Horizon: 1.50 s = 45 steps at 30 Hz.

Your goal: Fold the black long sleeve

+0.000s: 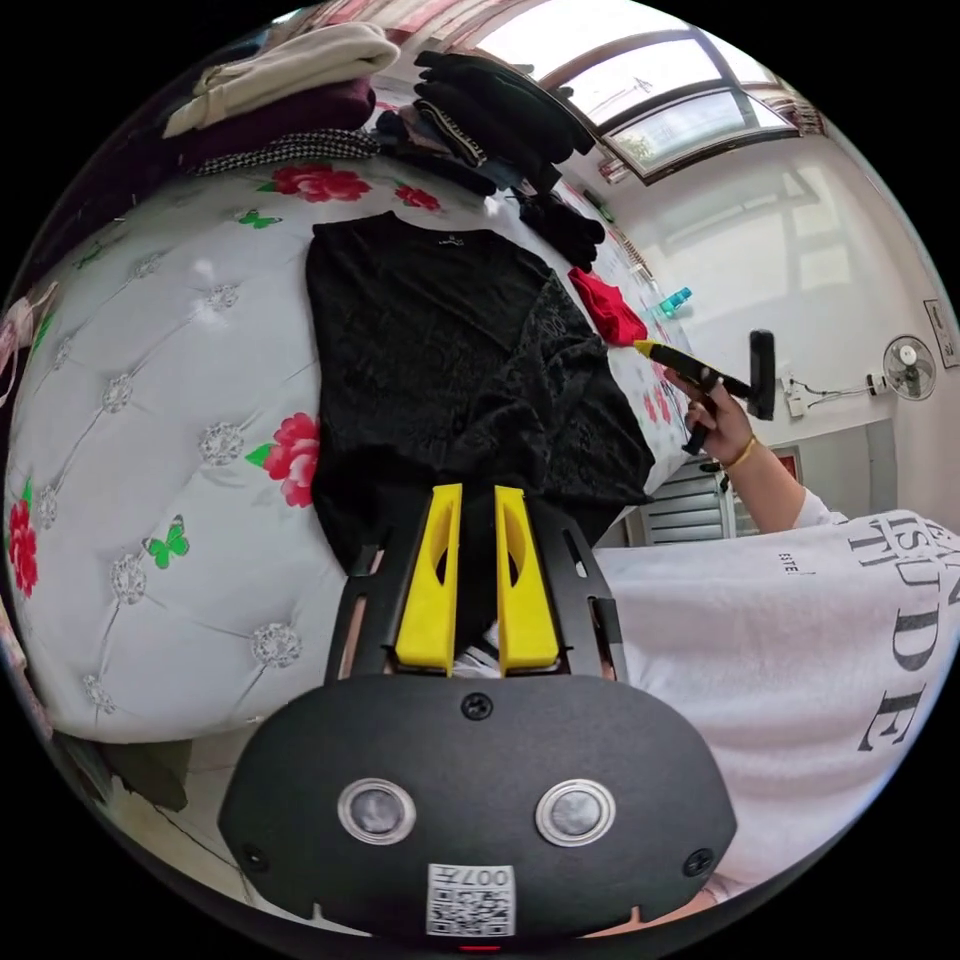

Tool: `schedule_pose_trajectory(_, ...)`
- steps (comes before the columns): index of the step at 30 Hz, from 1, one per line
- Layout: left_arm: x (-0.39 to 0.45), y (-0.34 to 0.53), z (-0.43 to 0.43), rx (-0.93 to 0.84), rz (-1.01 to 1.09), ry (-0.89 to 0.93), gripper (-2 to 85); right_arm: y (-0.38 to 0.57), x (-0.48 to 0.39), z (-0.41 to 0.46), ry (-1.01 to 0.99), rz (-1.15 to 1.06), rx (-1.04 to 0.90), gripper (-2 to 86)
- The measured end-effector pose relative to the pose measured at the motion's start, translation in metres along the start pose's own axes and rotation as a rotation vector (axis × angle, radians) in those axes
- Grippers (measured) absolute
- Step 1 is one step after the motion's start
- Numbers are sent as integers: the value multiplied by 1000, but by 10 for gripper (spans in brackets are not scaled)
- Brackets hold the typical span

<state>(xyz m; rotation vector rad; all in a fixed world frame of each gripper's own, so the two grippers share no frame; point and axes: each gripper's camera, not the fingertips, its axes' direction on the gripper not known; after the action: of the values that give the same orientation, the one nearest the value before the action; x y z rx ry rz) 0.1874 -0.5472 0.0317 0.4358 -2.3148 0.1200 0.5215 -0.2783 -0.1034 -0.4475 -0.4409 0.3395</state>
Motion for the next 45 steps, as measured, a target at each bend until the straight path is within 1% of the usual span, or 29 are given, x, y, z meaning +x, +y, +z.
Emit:
schedule_pose_trajectory(1, 3, -6, 4, -17, 12, 6, 61, -4, 13, 1, -13, 48, 8, 37)
schedule_pose_trajectory(3, 8, -18, 7, -33, 34, 3, 62, -16, 60, 11, -83, 241, 26, 33)
schedule_pose_trajectory(4, 11, -30, 6, -36, 49, 2, 62, -19, 72, 15, -103, 292, 30, 32)
schedule_pose_trajectory(6, 14, -53, 2, -20, 70, 11, 62, -24, 111, 30, -185, 463, 39, 29)
schedule_pose_trajectory(9, 18, -110, 0, 9, 104, 57, 64, -28, 148, 50, -274, 616, 42, 25)
schedule_pose_trajectory(12, 20, -179, 15, 19, 118, 120, 72, -34, 172, 67, -305, 697, 15, 18)
schedule_pose_trajectory(14, 30, -240, 45, -27, 141, 159, 82, -37, 184, 76, -309, 724, -10, 11)
schedule_pose_trajectory(16, 42, -283, 72, -67, 160, 174, 86, -38, 195, 82, -317, 727, -28, 4)
schedule_pose_trajectory(20, 67, -364, 142, -164, 157, 210, 95, -25, 224, 81, -419, 737, 53, -1)
schedule_pose_trajectory(23, 84, -400, 186, -244, 173, 192, 97, -8, 238, 83, -474, 773, 80, -2)
schedule_pose_trajectory(27, 108, -422, 225, -336, 250, 121, 87, 9, 250, 88, -538, 804, 152, -1)
schedule_pose_trajectory(29, 119, -427, 239, -362, 301, 54, 40, 11, 252, 92, -558, 804, 183, 1)
schedule_pose_trajectory(31, 119, -431, 245, -376, 302, 54, 4, 9, 255, 100, -602, 803, 184, 3)
schedule_pose_trajectory(33, 113, -437, 245, -374, 254, 99, -4, 0, 256, 114, -627, 789, 143, 2)
schedule_pose_trajectory(35, 107, -442, 235, -318, 227, 129, -7, -5, 255, 119, -576, 769, 119, 0)
schedule_pose_trajectory(38, 101, -446, 223, -271, 208, 121, -6, -11, 256, 112, -439, 709, 167, -1)
schedule_pose_trajectory(40, 100, -447, 220, -235, 216, 125, -3, -14, 257, 116, -436, 681, 151, -1)
schedule_pose_trajectory(44, 100, -443, 219, -254, 193, 81, 38, -16, 241, 130, -401, 658, 127, 4)
schedule_pose_trajectory(45, 101, -440, 215, -245, 199, 70, 44, -13, 236, 129, -400, 659, 148, 7)
